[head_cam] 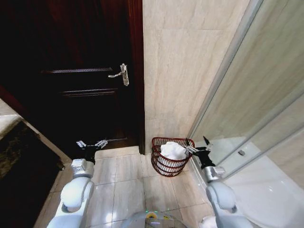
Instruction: Discard the used towel into the hamper.
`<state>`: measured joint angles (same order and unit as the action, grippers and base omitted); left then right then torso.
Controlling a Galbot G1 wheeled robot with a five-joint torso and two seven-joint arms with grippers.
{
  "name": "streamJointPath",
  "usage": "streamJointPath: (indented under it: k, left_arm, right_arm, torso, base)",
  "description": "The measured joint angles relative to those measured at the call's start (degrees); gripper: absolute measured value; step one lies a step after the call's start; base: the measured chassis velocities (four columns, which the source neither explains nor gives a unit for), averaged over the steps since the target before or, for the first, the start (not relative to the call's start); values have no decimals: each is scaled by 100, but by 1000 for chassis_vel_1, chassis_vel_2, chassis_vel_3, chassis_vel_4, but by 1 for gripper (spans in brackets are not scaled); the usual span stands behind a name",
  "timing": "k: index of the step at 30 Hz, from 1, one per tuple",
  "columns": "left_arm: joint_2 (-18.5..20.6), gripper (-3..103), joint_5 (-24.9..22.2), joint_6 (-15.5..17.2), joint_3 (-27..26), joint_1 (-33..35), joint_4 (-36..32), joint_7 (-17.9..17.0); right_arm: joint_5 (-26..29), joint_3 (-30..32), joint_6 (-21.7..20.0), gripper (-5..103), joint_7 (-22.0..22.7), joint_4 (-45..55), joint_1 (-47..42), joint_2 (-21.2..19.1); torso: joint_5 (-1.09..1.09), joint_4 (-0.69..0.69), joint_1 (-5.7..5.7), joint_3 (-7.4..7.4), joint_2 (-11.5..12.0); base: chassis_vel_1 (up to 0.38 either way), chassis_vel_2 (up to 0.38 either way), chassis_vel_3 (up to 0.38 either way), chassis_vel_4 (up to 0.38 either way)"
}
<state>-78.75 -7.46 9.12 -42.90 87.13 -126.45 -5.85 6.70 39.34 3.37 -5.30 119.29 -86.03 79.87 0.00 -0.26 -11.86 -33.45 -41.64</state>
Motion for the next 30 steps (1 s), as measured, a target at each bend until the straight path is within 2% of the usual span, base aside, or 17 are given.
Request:
streamJointPath:
  k: [5, 11, 22, 30]
  left_arm:
    - [0, 100, 0, 0, 0, 0, 0, 0]
    - [0, 100, 0, 0, 0, 0, 0, 0]
    - [0, 100, 0, 0, 0, 0, 0, 0]
    - [0, 100, 0, 0, 0, 0, 0, 0]
  right_arm:
    - [377, 206, 62, 100, -163, 170, -339, 110]
    - [509, 102, 107, 100, -272, 376, -552, 119]
    - [626, 17, -160, 100, -268, 595, -567, 13]
    - [583, -13, -94, 100, -243, 661, -705, 60]
  torso:
    - [0, -1, 0, 0, 0]
    - [0, 0, 0, 0, 0]
    - [0, 0, -1, 0, 0]
    - [0, 0, -1, -1, 0]
  base:
    - [0, 0, 0, 0]
    - [0, 0, 0, 0]
    - [0, 0, 0, 0]
    - [0, 0, 0, 0]
